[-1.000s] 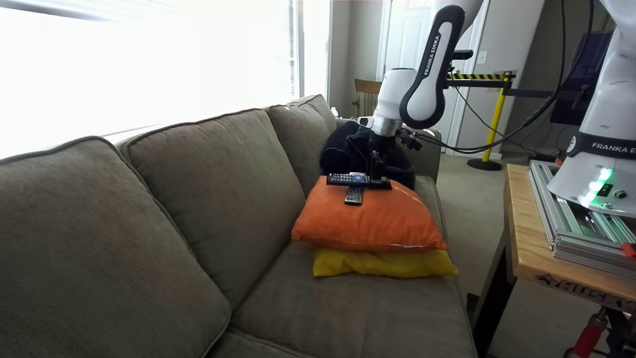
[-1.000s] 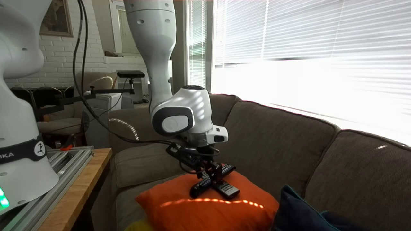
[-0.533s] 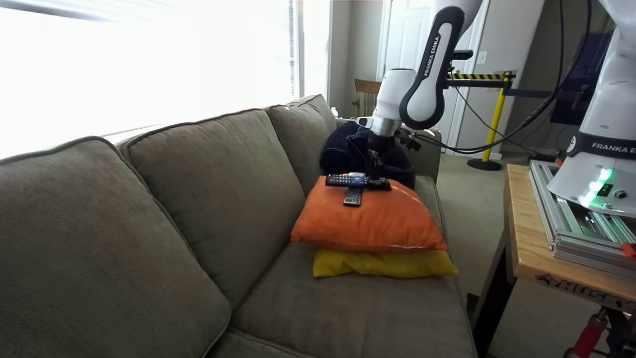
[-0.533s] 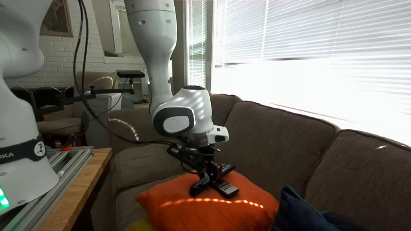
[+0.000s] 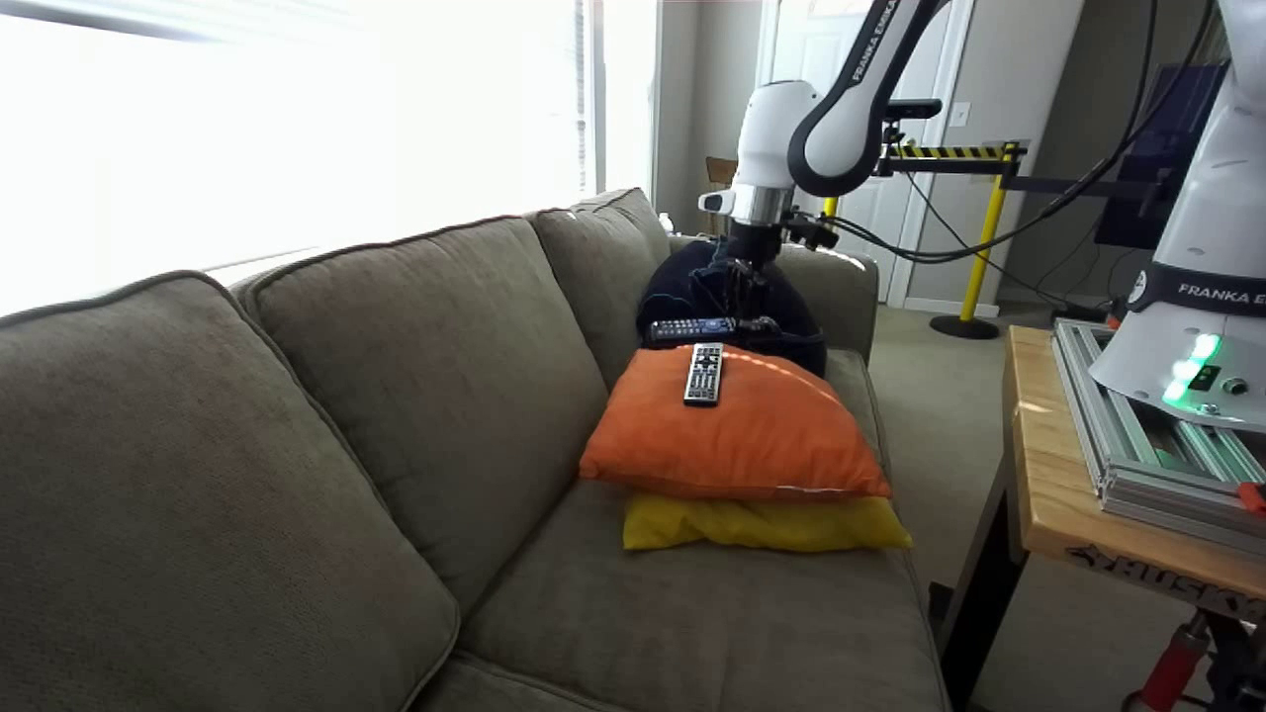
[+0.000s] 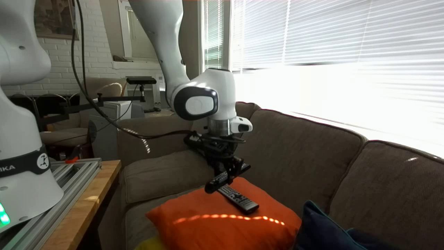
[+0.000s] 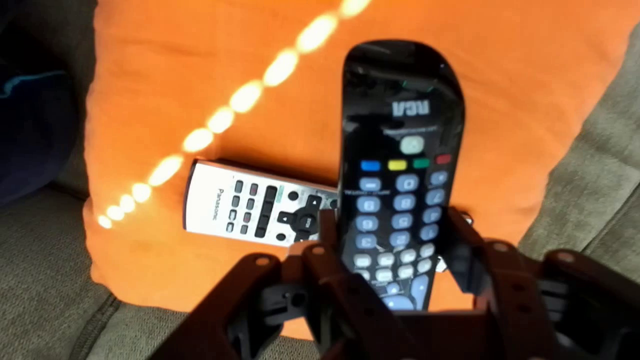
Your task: Swap the positions of the remotes
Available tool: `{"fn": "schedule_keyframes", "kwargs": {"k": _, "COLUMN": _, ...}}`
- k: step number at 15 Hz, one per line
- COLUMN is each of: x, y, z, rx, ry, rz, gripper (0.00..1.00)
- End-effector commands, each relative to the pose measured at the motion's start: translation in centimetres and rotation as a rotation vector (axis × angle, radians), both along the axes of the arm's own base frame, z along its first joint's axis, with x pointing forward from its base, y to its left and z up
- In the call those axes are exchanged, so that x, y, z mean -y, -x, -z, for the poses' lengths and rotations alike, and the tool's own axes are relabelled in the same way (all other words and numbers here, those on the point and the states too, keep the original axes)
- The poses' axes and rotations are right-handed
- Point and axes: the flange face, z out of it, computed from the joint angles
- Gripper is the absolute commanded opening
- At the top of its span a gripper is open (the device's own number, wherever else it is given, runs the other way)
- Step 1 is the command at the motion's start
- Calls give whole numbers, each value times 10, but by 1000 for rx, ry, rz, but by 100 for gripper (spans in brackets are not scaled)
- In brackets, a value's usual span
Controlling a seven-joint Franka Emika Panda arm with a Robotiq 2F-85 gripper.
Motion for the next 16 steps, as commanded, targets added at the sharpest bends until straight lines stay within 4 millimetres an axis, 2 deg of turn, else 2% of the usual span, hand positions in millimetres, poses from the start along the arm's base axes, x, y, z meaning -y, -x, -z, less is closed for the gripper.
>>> {"fn": "schedule_keyframes", "kwargs": {"k": 1, "x": 13, "y": 0, "z": -44, "rx": -29, "ry": 51, "rz": -178, "gripper": 28}}
{"fn": "schedule_keyframes", "kwargs": {"k": 4, "x": 27, "y": 0, "z": -55, "rx": -24, "ry": 72, "rz": -339, "gripper": 28}}
{"fn": "schedule_keyframes", "kwargs": {"k": 11, "x": 60, "y": 20, "z": -33, "rx": -49, "ry": 63, "rz": -736, "gripper": 28}}
{"fn": "schedule_keyframes", "kwargs": {"k": 12, "x": 58, "y": 13, "z": -34, "rx": -43, "ry": 69, "rz": -645, "gripper": 53}}
{"fn": "schedule_keyframes", "kwargs": {"k": 16, "x": 61, "y": 18, "z": -31, "rx": -51, "ry": 71, "rz": -720, "gripper": 53}}
